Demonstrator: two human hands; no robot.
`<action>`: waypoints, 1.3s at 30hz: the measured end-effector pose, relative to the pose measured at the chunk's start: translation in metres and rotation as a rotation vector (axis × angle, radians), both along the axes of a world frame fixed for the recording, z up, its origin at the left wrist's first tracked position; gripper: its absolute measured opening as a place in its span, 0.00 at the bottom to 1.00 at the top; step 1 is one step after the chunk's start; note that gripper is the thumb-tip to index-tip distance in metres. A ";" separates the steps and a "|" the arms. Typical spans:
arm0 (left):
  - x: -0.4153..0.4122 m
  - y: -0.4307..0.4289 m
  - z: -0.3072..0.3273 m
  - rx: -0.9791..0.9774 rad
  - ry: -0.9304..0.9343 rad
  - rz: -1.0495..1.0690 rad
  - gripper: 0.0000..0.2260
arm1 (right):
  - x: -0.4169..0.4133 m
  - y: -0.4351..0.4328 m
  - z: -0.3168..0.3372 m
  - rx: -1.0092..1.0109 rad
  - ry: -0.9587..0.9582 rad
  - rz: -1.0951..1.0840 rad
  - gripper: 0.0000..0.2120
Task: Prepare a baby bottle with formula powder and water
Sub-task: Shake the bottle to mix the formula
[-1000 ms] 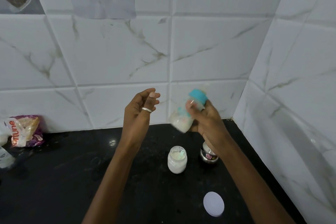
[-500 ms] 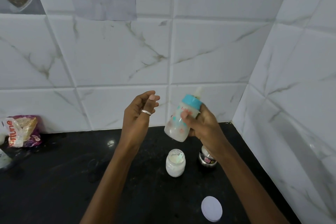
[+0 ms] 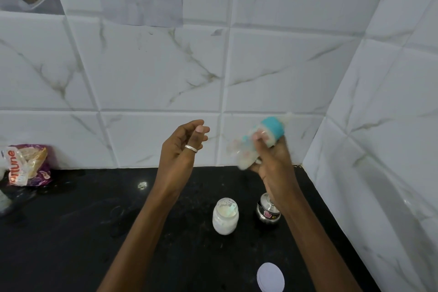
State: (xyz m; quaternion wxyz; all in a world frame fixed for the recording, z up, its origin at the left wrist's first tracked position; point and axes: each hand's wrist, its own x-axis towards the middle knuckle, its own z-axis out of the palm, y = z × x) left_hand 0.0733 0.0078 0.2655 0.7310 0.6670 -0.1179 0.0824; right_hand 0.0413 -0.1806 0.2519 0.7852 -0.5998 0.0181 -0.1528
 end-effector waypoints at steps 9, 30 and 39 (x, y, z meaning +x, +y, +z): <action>0.003 -0.002 -0.001 0.000 0.008 0.000 0.20 | -0.001 -0.008 0.002 -0.009 -0.032 0.007 0.28; 0.009 -0.002 0.002 -0.014 0.001 0.011 0.14 | 0.004 -0.011 0.021 -0.161 -0.116 -0.021 0.21; 0.009 -0.003 0.001 -0.017 -0.011 -0.001 0.19 | 0.003 -0.009 0.020 -0.191 -0.131 -0.057 0.22</action>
